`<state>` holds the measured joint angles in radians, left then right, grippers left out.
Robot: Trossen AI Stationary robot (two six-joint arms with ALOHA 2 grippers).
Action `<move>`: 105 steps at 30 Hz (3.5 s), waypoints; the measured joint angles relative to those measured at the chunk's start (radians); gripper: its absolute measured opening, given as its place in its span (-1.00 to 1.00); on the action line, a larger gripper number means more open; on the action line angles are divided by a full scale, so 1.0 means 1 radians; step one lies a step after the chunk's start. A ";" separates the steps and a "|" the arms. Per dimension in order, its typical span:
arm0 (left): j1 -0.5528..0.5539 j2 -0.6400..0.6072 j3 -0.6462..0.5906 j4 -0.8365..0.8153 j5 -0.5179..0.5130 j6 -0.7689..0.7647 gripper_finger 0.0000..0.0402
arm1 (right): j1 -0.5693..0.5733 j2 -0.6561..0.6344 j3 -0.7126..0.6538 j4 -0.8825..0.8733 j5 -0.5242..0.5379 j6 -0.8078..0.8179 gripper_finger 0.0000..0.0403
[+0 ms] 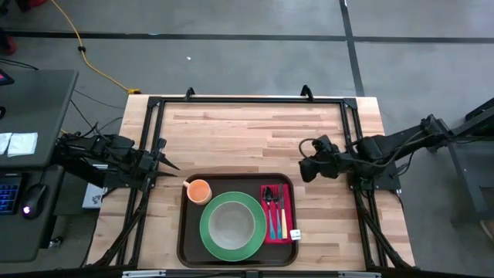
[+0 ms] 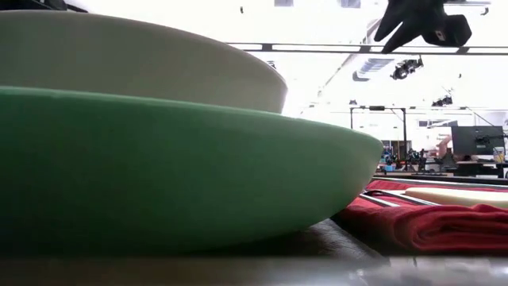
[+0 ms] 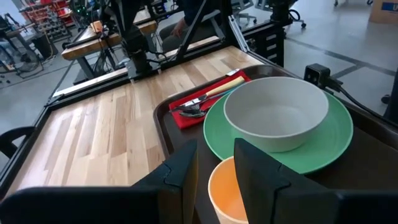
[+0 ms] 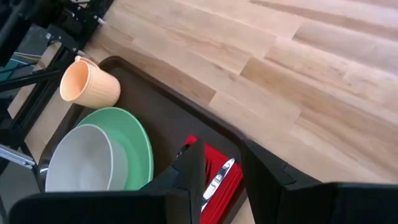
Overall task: Set up tray
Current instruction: Return to Home Position
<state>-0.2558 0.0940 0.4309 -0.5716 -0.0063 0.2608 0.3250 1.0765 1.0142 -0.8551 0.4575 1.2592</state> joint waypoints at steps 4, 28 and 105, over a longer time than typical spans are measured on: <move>0.000 0.000 0.000 0.000 0.000 0.000 -0.32 | -0.044 -0.024 0.000 0.000 -0.028 -0.076 -0.59; 0.000 0.000 0.000 0.064 0.031 0.024 -0.32 | -0.236 -0.283 -0.034 0.016 -0.070 -0.460 -0.59; 0.000 -0.088 -0.238 0.488 0.079 0.188 -0.32 | -0.236 -0.942 -0.800 0.687 -0.201 -0.746 -0.59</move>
<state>-0.2558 0.0063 0.1925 -0.0837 0.0723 0.4484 0.0895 0.1345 0.2142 -0.1678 0.2563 0.5129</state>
